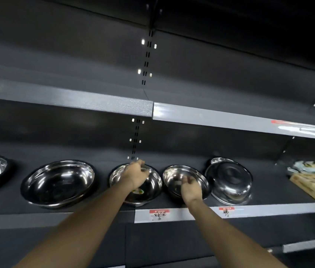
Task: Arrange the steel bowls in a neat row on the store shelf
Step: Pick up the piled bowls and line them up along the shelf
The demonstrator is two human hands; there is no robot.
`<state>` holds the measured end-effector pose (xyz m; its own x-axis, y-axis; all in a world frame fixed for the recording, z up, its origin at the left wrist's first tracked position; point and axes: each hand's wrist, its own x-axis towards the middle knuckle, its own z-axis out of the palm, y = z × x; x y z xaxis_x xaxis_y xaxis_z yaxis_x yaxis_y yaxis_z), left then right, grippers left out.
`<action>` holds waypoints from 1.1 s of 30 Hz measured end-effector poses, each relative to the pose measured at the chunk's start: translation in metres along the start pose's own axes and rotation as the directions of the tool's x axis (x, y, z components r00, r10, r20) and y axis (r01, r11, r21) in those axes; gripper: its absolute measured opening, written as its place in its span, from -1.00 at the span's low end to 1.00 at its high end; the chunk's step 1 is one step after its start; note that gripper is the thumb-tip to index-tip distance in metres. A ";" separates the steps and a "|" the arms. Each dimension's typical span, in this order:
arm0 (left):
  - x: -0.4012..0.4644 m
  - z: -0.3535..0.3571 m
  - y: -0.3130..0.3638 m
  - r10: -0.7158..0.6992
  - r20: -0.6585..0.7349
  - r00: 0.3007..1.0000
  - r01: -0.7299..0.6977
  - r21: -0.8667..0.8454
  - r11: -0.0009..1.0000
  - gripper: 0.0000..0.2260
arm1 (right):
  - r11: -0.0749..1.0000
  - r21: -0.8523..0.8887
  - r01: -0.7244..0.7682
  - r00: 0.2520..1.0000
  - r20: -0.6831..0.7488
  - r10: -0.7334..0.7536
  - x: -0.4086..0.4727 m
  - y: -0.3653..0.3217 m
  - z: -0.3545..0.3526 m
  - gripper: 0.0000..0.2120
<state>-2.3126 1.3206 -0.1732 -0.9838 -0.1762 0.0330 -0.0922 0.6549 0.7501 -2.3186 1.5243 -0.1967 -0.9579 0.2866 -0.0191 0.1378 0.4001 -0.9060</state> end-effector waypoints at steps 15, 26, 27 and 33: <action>0.011 0.113 0.082 0.062 0.023 0.998 -0.064 0.053 0.997 -0.56 | 0.973 -0.228 -0.021 0.997 0.064 0.036 0.067 0.062 -0.092 -0.57; 0.000 0.132 0.104 -0.086 -0.158 0.984 0.096 0.059 0.994 -0.59 | 0.986 -0.150 0.072 0.960 0.278 -0.028 0.103 0.070 -0.098 -0.66; 0.001 0.133 0.106 -0.093 -0.163 0.982 0.105 0.068 0.992 -0.59 | 0.989 -0.129 0.068 0.957 0.287 -0.029 0.104 0.073 -0.099 -0.65; 0.013 0.150 0.131 -0.072 -0.125 0.990 0.080 0.061 0.995 -0.61 | 0.991 -0.110 0.079 0.948 0.314 -0.040 0.110 0.076 -0.120 -0.50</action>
<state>-2.3611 1.5147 -0.1737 -0.9476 -0.3133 0.0618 -0.1793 0.6822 0.7089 -2.3837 1.6907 -0.2167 -0.9933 -0.0179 -0.1144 0.0889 0.5152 -0.8525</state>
